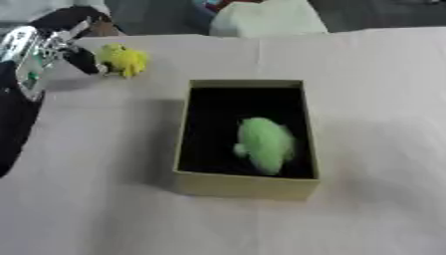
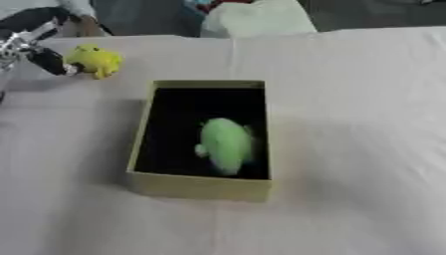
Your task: Pick up objects on the table and place them in the box.
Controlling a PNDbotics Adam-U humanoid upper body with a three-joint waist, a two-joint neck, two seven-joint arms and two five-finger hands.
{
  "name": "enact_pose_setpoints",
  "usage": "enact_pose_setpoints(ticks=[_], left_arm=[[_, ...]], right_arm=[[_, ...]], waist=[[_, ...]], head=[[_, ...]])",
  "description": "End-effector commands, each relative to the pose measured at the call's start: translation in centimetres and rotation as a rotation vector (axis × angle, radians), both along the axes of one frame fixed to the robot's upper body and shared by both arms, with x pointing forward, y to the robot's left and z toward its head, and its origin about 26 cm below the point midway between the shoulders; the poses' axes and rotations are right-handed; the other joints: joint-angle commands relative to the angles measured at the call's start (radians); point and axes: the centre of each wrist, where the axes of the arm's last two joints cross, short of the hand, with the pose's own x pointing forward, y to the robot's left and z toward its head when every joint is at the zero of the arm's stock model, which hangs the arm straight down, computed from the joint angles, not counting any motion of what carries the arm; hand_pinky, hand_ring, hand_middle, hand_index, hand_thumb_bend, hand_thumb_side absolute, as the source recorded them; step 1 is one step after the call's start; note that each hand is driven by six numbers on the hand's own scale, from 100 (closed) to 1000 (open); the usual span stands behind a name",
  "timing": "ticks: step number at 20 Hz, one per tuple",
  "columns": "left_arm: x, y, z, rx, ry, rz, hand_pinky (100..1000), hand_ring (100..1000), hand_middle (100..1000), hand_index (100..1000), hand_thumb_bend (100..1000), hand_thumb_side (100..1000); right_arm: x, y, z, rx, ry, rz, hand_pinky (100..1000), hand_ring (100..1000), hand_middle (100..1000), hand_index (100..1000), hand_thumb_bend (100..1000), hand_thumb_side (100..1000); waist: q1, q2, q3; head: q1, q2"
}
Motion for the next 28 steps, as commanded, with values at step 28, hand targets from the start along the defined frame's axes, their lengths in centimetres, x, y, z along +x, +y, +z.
enact_pose_setpoints(ticks=[28], left_arm=[[-1.3,4.0,2.7,0.048,0.021,0.080,802,816,797,873,321,100]], right_arm=[[-0.3,0.2,1.9,-0.044,-0.055,0.017,751,702,662,767,199,986]], waist=[[0.011,0.049,-0.059]], head=[[0.077,-0.064]])
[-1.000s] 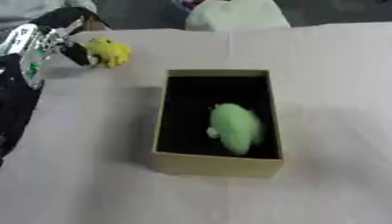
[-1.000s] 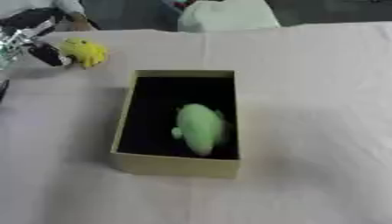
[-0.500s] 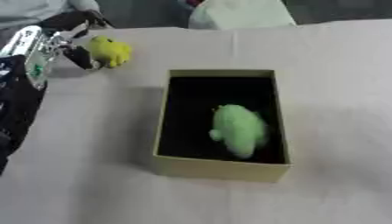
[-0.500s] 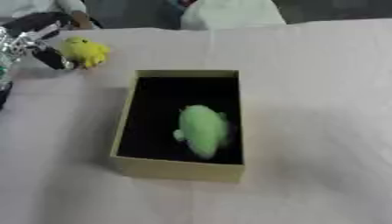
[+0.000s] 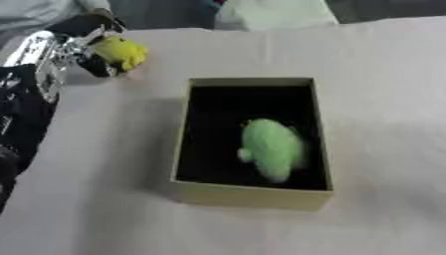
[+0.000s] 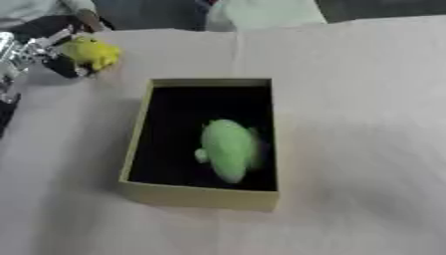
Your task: Pick up objects on the table and place them in the box.
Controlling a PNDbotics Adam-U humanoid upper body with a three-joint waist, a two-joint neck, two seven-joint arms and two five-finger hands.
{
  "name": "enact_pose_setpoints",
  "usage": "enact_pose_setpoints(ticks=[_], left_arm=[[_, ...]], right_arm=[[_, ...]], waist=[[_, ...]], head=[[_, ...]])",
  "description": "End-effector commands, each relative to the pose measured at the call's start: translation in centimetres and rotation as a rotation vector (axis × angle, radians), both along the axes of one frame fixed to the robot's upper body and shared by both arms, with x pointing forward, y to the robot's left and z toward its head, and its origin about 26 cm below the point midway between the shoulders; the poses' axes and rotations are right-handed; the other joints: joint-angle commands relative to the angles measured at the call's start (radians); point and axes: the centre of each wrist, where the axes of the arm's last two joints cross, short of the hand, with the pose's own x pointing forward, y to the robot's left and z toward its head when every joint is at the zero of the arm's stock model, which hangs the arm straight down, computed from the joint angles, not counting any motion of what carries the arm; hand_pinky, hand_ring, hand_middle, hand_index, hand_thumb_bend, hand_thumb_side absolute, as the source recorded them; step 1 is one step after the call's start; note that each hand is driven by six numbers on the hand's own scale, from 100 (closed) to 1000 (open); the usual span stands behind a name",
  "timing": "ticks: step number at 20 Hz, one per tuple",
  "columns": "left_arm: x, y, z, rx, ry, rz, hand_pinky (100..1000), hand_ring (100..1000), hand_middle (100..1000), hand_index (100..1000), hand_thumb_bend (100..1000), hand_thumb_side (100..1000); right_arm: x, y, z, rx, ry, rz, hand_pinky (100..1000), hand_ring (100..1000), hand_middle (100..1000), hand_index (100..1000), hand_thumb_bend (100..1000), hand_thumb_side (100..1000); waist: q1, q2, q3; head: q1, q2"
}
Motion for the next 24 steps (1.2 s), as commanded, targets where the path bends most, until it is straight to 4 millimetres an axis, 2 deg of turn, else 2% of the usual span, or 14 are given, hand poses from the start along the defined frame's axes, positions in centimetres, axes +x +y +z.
enact_pose_setpoints(ticks=[1,2,3,7,11,17,22,23,24], left_arm=[[-0.8,1.4,1.4,0.000,-0.009,0.028,785,793,756,853,320,100],[-0.8,1.5,1.4,-0.003,-0.010,0.029,785,793,756,853,320,100],[-0.9,1.5,1.4,-0.008,-0.020,0.028,729,696,634,781,299,100],[-1.2,1.3,2.1,-0.025,-0.101,0.035,641,599,535,716,238,100],[-1.5,1.1,2.5,-0.009,-0.177,0.053,610,562,499,686,217,100],[-1.3,0.9,1.7,0.019,-0.237,0.043,592,543,481,677,206,100],[-1.8,-0.4,2.3,0.093,-0.265,-0.052,602,556,495,686,199,100],[-1.9,-0.7,2.5,0.108,-0.271,-0.072,604,556,494,686,197,100],[-2.1,-1.1,2.7,0.123,-0.279,-0.091,604,555,494,686,196,100]], right_arm=[[-0.4,-0.1,1.1,-0.029,-0.030,-0.001,751,702,662,767,198,986],[-0.4,-0.1,1.1,-0.029,-0.030,-0.002,751,702,662,767,198,986],[-0.4,-0.1,1.1,-0.029,-0.029,-0.003,751,702,662,767,198,986],[-0.4,-0.2,1.0,-0.029,-0.026,-0.004,751,702,661,766,198,983],[-0.5,-0.2,0.9,-0.028,-0.023,-0.005,751,702,662,766,196,982],[-0.5,-0.3,0.7,-0.024,-0.018,-0.006,751,702,663,766,189,982],[-0.5,-0.4,0.4,-0.016,-0.006,-0.008,751,702,664,766,186,982],[-0.5,-0.4,0.3,-0.014,-0.003,-0.007,751,703,664,766,216,1000],[-0.5,-0.4,0.2,-0.014,-0.001,-0.006,751,703,664,766,184,982]], waist=[[-0.003,-0.019,-0.001],[-0.003,-0.019,-0.001],[-0.004,-0.019,0.000],[-0.005,-0.022,0.005],[-0.006,-0.033,0.009],[-0.010,-0.062,0.016],[-0.016,-0.097,0.037],[-0.017,-0.103,0.042],[-0.018,-0.110,0.047]], head=[[0.004,-0.016],[0.004,-0.016],[0.004,-0.015],[0.000,-0.009],[-0.001,-0.004],[-0.010,0.010],[-0.036,0.026],[-0.039,0.028],[-0.042,0.031]])
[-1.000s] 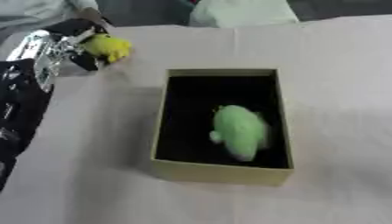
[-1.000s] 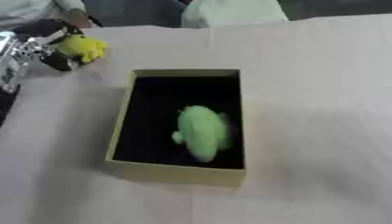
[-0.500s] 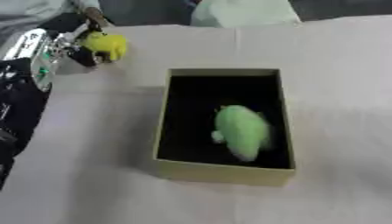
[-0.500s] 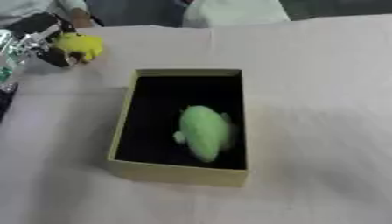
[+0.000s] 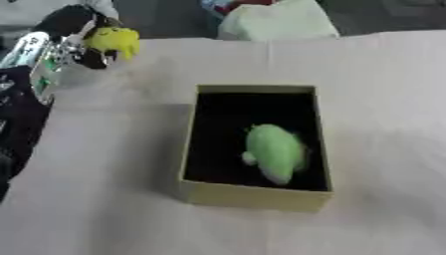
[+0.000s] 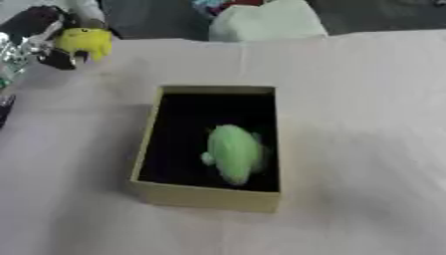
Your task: Pick up objects on the table and place them in the box.
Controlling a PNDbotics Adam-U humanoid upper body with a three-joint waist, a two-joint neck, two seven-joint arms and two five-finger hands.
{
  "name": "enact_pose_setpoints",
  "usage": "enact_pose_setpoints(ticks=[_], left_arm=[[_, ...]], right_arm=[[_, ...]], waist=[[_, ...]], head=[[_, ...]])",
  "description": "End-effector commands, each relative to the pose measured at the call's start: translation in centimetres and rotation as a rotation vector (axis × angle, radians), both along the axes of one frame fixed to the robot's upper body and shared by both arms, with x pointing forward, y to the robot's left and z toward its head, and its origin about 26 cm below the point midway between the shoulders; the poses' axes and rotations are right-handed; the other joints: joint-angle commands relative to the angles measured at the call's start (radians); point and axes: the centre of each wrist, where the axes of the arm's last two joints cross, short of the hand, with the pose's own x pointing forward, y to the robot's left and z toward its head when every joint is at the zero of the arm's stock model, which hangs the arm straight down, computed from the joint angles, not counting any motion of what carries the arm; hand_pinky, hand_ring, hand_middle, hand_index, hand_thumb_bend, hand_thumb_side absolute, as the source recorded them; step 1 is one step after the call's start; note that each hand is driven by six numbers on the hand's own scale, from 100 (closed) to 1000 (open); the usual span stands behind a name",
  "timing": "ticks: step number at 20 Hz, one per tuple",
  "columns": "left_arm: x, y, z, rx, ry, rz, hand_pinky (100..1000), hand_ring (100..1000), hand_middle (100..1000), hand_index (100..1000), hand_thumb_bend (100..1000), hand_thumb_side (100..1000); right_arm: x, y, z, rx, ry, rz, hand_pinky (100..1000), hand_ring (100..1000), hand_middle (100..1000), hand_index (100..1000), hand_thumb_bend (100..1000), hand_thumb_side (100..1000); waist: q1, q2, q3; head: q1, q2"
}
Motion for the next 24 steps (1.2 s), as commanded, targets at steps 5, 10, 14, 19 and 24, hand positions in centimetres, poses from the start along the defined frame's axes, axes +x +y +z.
enact_pose_setpoints(ticks=[5,10,14,19,24], left_arm=[[-1.8,-2.9,2.8,0.113,-0.093,-0.175,607,554,494,683,194,100],[-2.2,-7.2,2.1,0.157,-0.118,-0.363,609,557,495,684,195,100],[-2.8,-10.6,1.2,0.170,-0.140,-0.506,606,557,491,683,198,100],[-4.0,-14.9,-0.7,0.159,-0.158,-0.680,611,561,494,689,204,100],[-5.7,-19.4,-3.1,0.157,-0.142,-0.823,617,565,497,693,218,118]], right_arm=[[-0.4,-0.2,0.5,-0.011,-0.011,-0.003,751,703,666,766,176,983],[-0.4,-0.1,0.4,-0.006,-0.002,0.006,750,703,668,766,172,984],[-0.4,0.0,0.0,0.004,0.017,0.014,750,703,668,766,171,983],[-0.4,-0.1,-0.4,0.021,0.036,0.011,749,704,669,766,170,983],[-0.4,0.0,-0.7,0.032,0.049,0.014,749,703,669,766,171,983]], waist=[[-0.011,-0.070,0.032],[-0.019,-0.106,0.063],[-0.019,-0.134,0.082],[-0.022,-0.162,0.095],[-0.024,-0.177,0.106]], head=[[-0.039,0.048],[-0.087,0.096],[-0.124,0.129],[-0.165,0.179],[-0.185,0.221]])
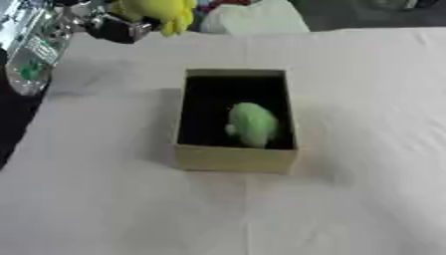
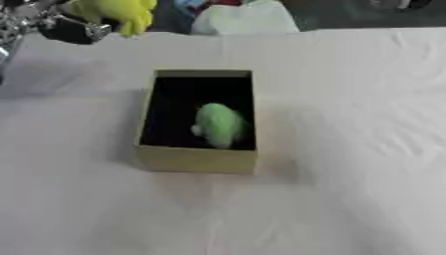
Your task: Pick up objects on the table and place them in the box.
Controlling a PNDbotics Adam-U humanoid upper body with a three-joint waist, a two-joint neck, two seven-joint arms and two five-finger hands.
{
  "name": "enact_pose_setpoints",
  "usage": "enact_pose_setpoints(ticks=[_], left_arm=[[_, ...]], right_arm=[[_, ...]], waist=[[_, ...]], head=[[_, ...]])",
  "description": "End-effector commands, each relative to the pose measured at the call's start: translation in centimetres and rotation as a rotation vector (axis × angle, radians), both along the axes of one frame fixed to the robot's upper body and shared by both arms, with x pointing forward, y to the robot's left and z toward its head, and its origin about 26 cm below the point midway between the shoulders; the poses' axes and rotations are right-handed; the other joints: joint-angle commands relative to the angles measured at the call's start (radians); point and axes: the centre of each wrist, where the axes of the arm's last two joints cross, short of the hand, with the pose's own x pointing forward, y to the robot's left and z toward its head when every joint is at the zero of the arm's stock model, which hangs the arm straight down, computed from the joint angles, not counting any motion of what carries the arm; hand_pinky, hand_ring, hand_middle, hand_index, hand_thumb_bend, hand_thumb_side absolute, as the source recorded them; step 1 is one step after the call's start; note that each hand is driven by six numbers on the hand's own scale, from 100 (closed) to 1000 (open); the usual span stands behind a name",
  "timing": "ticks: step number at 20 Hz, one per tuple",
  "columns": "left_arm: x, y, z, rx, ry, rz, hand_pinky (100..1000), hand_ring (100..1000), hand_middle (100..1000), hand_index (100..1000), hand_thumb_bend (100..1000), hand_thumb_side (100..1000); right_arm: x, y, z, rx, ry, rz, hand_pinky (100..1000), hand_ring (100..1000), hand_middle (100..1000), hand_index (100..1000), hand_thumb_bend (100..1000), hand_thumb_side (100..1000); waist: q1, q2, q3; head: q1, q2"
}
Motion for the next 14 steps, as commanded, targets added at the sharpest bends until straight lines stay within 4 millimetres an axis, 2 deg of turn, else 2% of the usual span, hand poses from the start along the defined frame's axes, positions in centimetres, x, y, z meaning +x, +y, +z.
enact_pose_setpoints(ticks=[1,6,14], left_arm=[[-1.7,-2.6,0.1,0.013,-0.027,-0.079,618,566,498,694,221,125],[-3.4,-5.7,-2.6,0.062,0.033,-0.100,623,569,501,698,230,149],[-3.4,-7.0,-5.1,0.175,0.106,-0.079,629,586,530,703,291,194]], right_arm=[[-0.3,0.0,0.7,-0.011,-0.015,0.001,749,703,669,766,171,983],[-0.3,-0.1,0.5,-0.005,-0.007,-0.002,749,703,668,765,174,982],[-0.4,0.0,0.0,0.006,0.012,-0.003,748,702,665,764,183,977]], waist=[[-0.004,-0.027,0.004],[-0.007,-0.030,0.012],[-0.008,-0.026,0.015]], head=[[-0.010,0.025],[-0.007,0.025],[-0.007,0.014]])
